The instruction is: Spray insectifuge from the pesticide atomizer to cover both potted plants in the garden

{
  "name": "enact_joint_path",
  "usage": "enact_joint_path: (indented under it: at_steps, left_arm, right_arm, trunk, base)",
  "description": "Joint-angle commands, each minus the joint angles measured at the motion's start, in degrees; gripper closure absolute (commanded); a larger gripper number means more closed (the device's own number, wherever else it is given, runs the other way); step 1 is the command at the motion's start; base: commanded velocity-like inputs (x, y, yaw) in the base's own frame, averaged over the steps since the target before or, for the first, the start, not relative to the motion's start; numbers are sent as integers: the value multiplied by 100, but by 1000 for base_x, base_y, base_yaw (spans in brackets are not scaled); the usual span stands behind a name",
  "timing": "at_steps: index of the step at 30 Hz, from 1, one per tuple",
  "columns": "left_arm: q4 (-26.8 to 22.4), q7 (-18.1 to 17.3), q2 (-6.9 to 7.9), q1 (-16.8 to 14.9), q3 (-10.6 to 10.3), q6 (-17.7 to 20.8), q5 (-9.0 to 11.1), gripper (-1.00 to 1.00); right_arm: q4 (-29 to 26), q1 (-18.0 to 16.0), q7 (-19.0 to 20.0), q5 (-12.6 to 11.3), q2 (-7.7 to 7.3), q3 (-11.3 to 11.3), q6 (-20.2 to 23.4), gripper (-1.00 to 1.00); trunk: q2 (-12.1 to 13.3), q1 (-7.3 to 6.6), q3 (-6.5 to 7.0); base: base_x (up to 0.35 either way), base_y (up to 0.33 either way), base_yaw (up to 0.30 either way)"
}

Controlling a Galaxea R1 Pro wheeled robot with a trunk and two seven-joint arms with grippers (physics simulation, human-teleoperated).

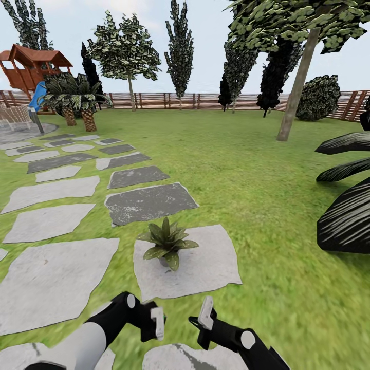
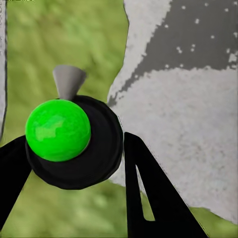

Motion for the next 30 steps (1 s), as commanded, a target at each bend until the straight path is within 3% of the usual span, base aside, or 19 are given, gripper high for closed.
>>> enact_joint_path:
  at_steps: [1, 9, 13, 30]
  left_arm:
    - [-5, 72, -19, 10, -46, -58, -57, 100]
    - [-5, 391, -102, 23, -91, -63, -6, 100]
    - [-4, 408, -211, 23, -90, -66, -3, 100]
    - [5, 409, -432, 149, -85, -55, 19, 100]
  right_arm:
    - [-1, -2, -4, 56, 31, -9, -33, 100]
    - [-5, -2, -4, 56, 78, -9, -33, 100]
    - [-8, -2, -4, 56, 81, -9, -33, 100]
    - [-78, -2, -4, 56, 77, -9, -33, 100]
  trunk:
    - [-2, -1, -5]
    - [-2, -1, -5]
    - [-2, -1, -5]
    - [-2, -1, -5]
  base:
    - [0, 0, 0]
    - [0, 0, 0]
    - [0, 0, 0]
    - [0, 0, 0]
